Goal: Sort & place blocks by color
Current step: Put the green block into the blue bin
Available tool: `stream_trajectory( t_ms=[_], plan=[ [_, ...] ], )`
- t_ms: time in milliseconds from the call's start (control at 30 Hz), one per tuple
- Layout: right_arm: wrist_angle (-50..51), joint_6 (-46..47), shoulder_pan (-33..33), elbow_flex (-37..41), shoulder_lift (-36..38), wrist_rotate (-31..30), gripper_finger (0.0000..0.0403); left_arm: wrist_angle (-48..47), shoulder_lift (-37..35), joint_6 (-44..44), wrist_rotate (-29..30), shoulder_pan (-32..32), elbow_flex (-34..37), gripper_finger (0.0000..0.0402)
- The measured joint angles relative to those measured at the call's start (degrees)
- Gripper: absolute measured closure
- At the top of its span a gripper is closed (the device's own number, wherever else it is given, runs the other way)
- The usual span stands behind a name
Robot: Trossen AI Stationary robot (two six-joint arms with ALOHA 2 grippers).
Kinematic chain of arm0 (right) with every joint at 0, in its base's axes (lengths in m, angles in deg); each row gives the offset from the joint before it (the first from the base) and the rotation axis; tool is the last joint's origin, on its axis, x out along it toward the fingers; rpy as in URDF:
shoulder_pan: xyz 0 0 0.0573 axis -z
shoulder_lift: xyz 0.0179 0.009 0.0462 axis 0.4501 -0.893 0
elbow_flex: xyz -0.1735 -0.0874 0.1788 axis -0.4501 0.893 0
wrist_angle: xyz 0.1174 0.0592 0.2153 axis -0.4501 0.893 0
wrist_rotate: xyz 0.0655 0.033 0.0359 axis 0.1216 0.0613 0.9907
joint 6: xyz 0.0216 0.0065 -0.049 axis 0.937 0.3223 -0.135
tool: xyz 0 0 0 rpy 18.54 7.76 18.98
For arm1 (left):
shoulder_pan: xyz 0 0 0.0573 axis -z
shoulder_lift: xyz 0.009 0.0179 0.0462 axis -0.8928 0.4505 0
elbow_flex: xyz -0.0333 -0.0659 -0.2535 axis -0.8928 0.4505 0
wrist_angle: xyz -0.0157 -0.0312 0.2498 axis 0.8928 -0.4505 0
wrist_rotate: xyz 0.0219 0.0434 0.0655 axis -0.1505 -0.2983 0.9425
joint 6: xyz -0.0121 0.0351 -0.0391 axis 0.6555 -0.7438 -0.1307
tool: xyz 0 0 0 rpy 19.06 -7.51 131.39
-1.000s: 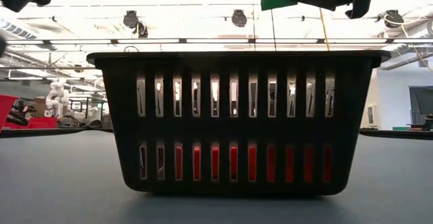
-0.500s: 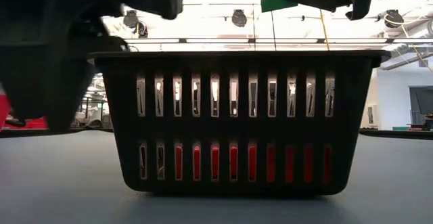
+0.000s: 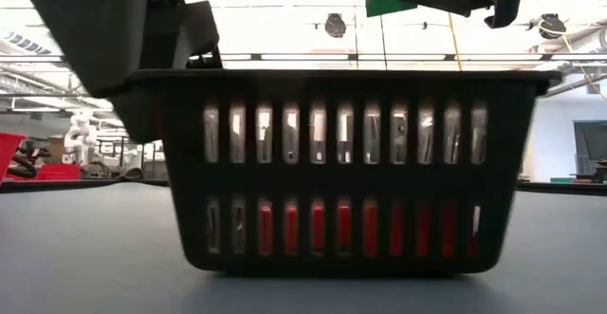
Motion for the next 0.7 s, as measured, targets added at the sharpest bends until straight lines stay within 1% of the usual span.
stream_trajectory(
  t_ms=[267,367,533,633,700],
  plan=[
    [0.00,-0.02,0.00,0.00,0.00,0.02,0.0291,-0.75,0.00,-0.01,0.02,-0.11,0.00,0.0284],
    [0.02,-0.02,0.00,0.00,0.00,0.02,0.0292,-4.31,0.00,-0.79,0.00,-0.31,0.00,0.0284],
    [0.07,0.71,0.00,0.00,0.00,0.04,0.0290,-12.98,-0.98,-2.74,0.13,-2.23,0.00,0.0284],
    [0.37,2.61,0.00,0.00,0.48,0.07,0.0291,-15.35,-3.60,-4.84,1.92,-3.43,0.00,0.0284],
    [0.90,3.84,0.00,-0.01,1.33,0.07,0.0291,-17.23,-5.72,-6.25,5.12,-4.42,0.00,0.0284]
  ],
)
